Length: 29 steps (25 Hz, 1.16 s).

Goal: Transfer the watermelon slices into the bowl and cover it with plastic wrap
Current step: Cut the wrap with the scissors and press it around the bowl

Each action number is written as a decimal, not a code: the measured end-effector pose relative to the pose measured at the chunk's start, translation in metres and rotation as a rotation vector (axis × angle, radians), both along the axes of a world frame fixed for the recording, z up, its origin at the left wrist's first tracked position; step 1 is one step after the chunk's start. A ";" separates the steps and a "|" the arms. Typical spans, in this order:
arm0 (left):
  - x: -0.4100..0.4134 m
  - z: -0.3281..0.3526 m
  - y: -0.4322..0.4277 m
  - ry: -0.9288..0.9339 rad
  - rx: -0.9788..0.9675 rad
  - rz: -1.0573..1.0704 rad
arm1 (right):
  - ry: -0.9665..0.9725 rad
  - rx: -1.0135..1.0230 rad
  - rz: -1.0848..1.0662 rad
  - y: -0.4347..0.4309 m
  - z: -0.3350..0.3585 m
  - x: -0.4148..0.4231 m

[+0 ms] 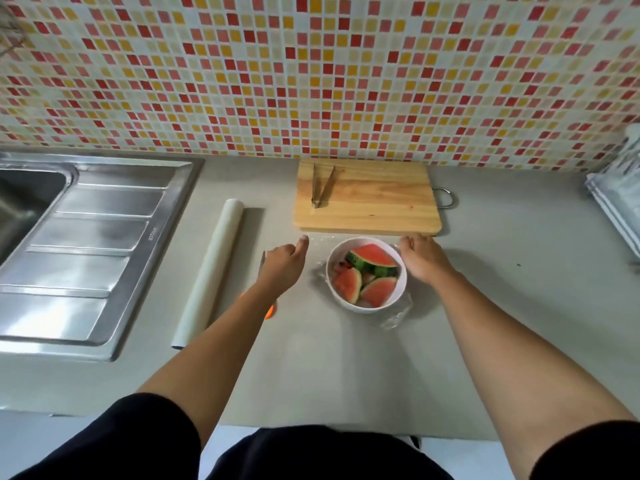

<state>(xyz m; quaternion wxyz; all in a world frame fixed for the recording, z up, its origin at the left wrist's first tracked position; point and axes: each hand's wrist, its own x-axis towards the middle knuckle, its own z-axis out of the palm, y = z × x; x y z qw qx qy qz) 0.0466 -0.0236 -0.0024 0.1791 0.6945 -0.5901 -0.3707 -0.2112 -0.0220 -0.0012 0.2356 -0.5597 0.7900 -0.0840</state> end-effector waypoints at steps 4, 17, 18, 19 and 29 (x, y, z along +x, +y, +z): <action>-0.020 -0.012 -0.013 0.180 0.209 0.125 | -0.239 0.254 -0.166 -0.008 -0.008 -0.011; -0.044 -0.005 -0.038 0.617 0.197 0.283 | -0.958 0.283 -0.373 -0.055 -0.012 0.006; -0.046 -0.005 -0.039 0.544 0.135 0.276 | -0.948 0.241 -0.391 -0.056 -0.014 0.006; -0.047 -0.006 -0.041 0.463 0.063 0.267 | -0.943 0.204 -0.410 -0.057 -0.013 0.006; -0.046 -0.015 -0.045 0.297 -0.139 0.243 | -0.915 -0.124 -0.502 -0.050 -0.019 0.006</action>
